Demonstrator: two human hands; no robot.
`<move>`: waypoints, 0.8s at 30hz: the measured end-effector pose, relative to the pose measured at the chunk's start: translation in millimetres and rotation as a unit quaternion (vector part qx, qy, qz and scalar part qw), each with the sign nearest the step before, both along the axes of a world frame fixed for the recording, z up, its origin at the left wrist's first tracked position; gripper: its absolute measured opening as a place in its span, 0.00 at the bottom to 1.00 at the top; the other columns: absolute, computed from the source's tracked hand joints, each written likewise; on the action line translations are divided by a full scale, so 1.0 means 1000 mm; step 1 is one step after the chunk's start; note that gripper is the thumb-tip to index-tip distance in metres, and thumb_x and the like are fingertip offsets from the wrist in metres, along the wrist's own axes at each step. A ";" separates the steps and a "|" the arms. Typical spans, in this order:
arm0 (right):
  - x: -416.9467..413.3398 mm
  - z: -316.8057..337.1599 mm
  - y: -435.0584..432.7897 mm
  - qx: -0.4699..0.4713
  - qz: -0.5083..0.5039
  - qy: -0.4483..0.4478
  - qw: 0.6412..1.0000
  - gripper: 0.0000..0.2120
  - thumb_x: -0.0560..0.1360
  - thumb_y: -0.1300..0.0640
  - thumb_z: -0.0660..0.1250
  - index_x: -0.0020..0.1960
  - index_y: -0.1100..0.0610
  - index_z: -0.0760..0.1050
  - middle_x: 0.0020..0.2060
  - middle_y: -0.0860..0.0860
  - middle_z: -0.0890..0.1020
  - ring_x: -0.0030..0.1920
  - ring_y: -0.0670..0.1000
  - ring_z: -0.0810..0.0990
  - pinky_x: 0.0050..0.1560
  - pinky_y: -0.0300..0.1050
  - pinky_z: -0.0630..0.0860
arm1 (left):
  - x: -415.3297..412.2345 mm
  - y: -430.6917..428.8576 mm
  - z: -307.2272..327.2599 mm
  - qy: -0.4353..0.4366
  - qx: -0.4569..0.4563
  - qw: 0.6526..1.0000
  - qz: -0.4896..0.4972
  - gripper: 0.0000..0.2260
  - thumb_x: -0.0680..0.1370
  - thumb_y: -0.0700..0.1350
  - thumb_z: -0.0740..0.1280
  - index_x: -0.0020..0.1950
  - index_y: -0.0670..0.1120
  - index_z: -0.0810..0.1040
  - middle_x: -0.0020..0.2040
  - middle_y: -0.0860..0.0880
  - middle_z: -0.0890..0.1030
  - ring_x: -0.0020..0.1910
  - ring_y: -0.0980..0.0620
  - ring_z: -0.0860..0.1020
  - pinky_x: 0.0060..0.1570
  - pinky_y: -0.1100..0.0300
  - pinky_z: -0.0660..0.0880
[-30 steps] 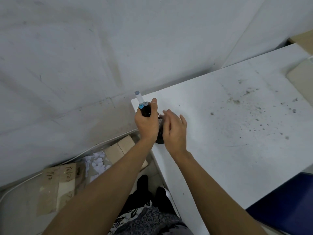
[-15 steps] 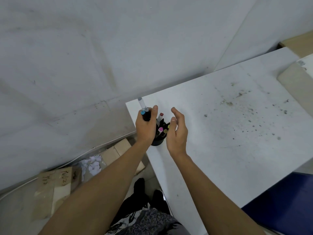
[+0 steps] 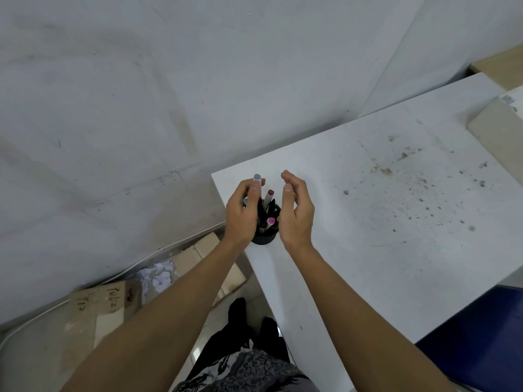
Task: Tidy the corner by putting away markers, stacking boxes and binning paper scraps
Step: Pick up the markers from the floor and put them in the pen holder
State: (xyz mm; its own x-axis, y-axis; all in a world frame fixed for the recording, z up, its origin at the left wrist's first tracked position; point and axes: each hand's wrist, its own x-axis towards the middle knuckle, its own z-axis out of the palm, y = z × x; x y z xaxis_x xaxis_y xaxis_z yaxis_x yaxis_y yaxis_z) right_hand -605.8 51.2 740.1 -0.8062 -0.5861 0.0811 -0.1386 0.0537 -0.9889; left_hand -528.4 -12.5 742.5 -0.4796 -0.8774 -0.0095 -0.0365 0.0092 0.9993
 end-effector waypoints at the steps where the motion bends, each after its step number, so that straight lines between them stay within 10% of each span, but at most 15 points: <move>1: -0.003 0.003 -0.003 -0.005 0.003 0.005 1.000 0.14 0.85 0.59 0.56 0.65 0.53 0.75 0.65 0.45 0.79 0.68 0.43 0.73 0.68 0.34 0.68 | -0.003 -0.002 0.006 0.005 0.009 1.000 0.014 0.12 0.84 0.45 0.57 0.49 0.41 0.76 0.51 0.43 0.81 0.48 0.60 0.79 0.48 0.71 0.74; 5: -0.008 0.008 -0.012 -0.014 0.016 0.014 1.000 0.15 0.84 0.59 0.55 0.65 0.53 0.76 0.64 0.45 0.79 0.68 0.42 0.74 0.66 0.33 0.70 | -0.012 -0.008 0.018 -0.020 0.039 0.999 0.028 0.19 0.84 0.50 0.57 0.42 0.40 0.79 0.48 0.49 0.81 0.46 0.63 0.78 0.49 0.68 0.72; 8: -0.006 0.005 -0.013 -0.006 0.017 0.009 1.000 0.14 0.84 0.57 0.56 0.64 0.49 0.76 0.64 0.45 0.79 0.67 0.42 0.74 0.68 0.37 0.69 | -0.008 -0.004 -0.006 -0.073 0.026 0.997 0.003 0.10 0.83 0.48 0.60 0.56 0.49 0.81 0.59 0.52 0.78 0.55 0.65 0.77 0.58 0.65 0.73; 12: -0.002 -0.003 -0.009 0.016 0.021 0.001 1.000 0.13 0.84 0.56 0.56 0.63 0.48 0.76 0.65 0.45 0.79 0.67 0.42 0.74 0.66 0.32 0.69 | -0.005 0.009 -0.029 -0.088 0.033 0.995 0.023 0.17 0.79 0.62 0.61 0.67 0.65 0.69 0.62 0.44 0.78 0.59 0.44 0.79 0.60 0.42 0.76; 20: -0.008 -0.002 -0.002 0.034 0.003 -0.014 0.999 0.12 0.85 0.55 0.55 0.61 0.44 0.75 0.65 0.45 0.79 0.67 0.44 0.74 0.69 0.38 0.70 | -0.003 0.013 -0.024 -0.128 -0.032 0.991 -0.026 0.21 0.79 0.54 0.67 0.70 0.53 0.69 0.66 0.56 0.73 0.64 0.62 0.72 0.62 0.67 0.69; 24: -0.010 0.000 0.001 0.034 -0.005 -0.021 0.999 0.13 0.85 0.55 0.55 0.61 0.44 0.75 0.64 0.44 0.79 0.67 0.42 0.74 0.66 0.32 0.69 | -0.005 0.016 -0.026 -0.157 -0.078 0.985 -0.003 0.16 0.83 0.54 0.58 0.70 0.53 0.73 0.66 0.56 0.77 0.62 0.60 0.75 0.63 0.62 0.73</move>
